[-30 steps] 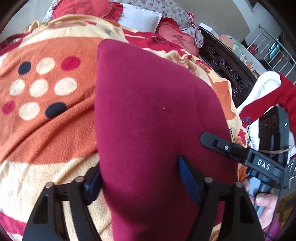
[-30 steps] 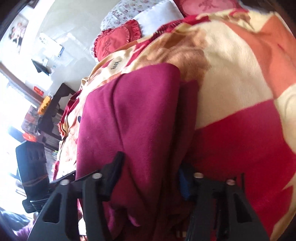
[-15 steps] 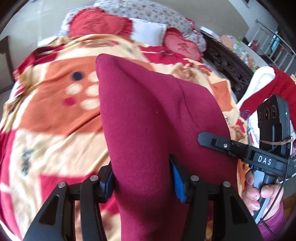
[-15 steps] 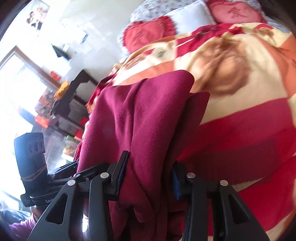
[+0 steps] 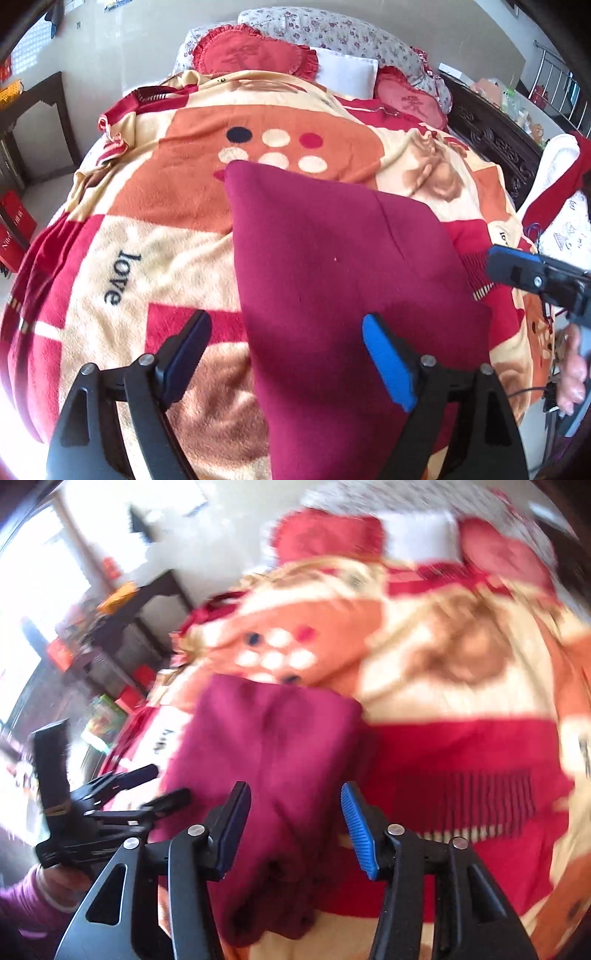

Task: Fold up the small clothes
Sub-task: 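Release the sweatshirt and lift both grippers away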

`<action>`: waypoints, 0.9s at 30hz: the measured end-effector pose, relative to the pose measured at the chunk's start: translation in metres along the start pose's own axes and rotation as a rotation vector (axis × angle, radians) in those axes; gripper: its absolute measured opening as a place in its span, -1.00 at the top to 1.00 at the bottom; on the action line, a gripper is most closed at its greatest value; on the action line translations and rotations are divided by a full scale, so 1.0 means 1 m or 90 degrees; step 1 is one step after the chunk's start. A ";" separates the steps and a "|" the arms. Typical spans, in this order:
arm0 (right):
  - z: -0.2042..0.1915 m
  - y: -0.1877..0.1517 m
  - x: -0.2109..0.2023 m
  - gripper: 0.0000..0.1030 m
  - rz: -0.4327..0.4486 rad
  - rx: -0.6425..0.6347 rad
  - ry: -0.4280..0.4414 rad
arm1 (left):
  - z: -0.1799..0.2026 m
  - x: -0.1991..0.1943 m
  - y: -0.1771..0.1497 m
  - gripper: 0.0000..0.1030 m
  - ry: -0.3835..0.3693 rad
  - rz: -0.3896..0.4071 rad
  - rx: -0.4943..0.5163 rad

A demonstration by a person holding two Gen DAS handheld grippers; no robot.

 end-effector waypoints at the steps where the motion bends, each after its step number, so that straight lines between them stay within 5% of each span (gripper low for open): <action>1: -0.008 0.002 0.003 0.47 -0.007 -0.018 -0.001 | -0.001 0.003 0.002 -0.69 0.009 -0.002 0.001; 10: 0.011 -0.006 0.086 0.62 -0.089 -0.041 -0.100 | -0.004 0.022 -0.002 -0.73 0.033 -0.010 0.000; 20: -0.018 -0.034 0.033 0.62 -0.077 -0.106 -0.094 | -0.003 0.019 -0.004 -0.73 0.047 -0.003 0.005; 24: -0.004 -0.067 0.051 0.61 -0.113 -0.103 -0.164 | -0.001 0.013 -0.005 -0.74 0.058 0.006 0.007; 27: 0.004 -0.070 0.056 0.58 -0.093 -0.059 -0.144 | 0.000 0.009 -0.008 -0.74 0.066 0.002 0.008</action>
Point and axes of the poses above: each gripper's, at about its wrist camera, not at the fingertips, and x roughly the way its jaws point, z to its right, y to its top, the point moved 10 cm from there along x, roughly the way its jaws point, and after that the axes turned 9 degrees about -z, right-handed, at the moved point
